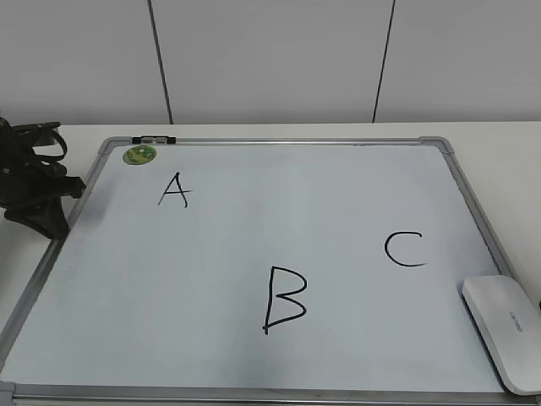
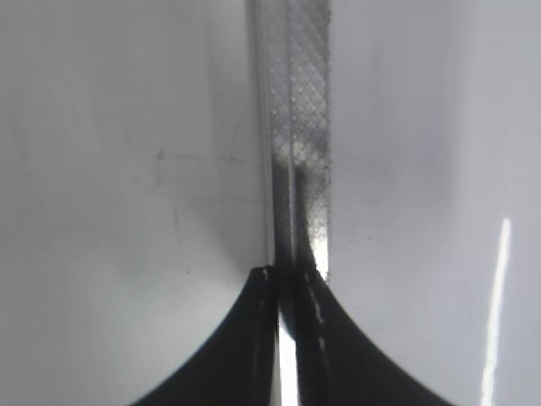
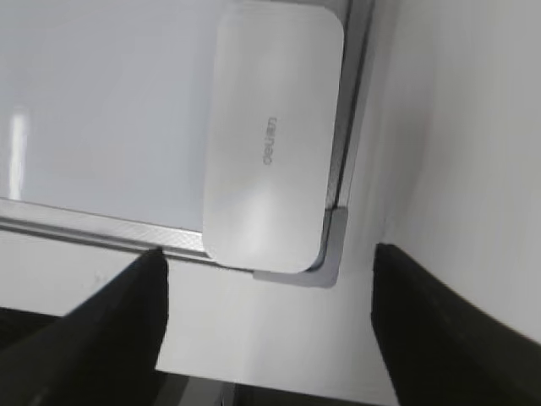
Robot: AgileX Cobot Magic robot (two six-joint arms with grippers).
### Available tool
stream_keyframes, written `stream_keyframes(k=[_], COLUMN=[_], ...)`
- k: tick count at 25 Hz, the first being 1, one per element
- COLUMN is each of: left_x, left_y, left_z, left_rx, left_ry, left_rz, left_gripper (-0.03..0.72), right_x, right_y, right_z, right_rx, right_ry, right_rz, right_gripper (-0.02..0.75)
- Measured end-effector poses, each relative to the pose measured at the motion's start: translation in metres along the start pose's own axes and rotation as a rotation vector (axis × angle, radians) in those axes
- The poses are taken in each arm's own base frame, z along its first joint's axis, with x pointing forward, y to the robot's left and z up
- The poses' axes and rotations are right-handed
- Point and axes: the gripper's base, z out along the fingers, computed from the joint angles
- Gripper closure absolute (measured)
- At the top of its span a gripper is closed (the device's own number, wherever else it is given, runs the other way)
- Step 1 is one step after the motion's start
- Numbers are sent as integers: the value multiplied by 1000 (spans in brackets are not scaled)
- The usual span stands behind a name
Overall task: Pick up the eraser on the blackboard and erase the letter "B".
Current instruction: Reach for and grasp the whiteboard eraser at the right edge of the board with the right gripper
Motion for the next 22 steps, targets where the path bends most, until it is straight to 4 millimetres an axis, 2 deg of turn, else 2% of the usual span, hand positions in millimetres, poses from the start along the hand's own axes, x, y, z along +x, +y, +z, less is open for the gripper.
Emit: stream_keyframes(k=[5, 10, 22], left_x=[0, 0, 0], left_y=[0, 0, 0], left_z=[0, 0, 0], left_rx=[0, 0, 0], left_ry=[0, 0, 0], left_rz=[0, 0, 0], left_gripper=[676, 676, 676], right_x=[-13, -21, -33], right_y=[-1, -2, -3], right_z=[14, 30, 78], right_rx=[3, -6, -20], right_ry=[-36, -13, 100], right_rz=[6, 16, 25], right_gripper=[156, 69, 59])
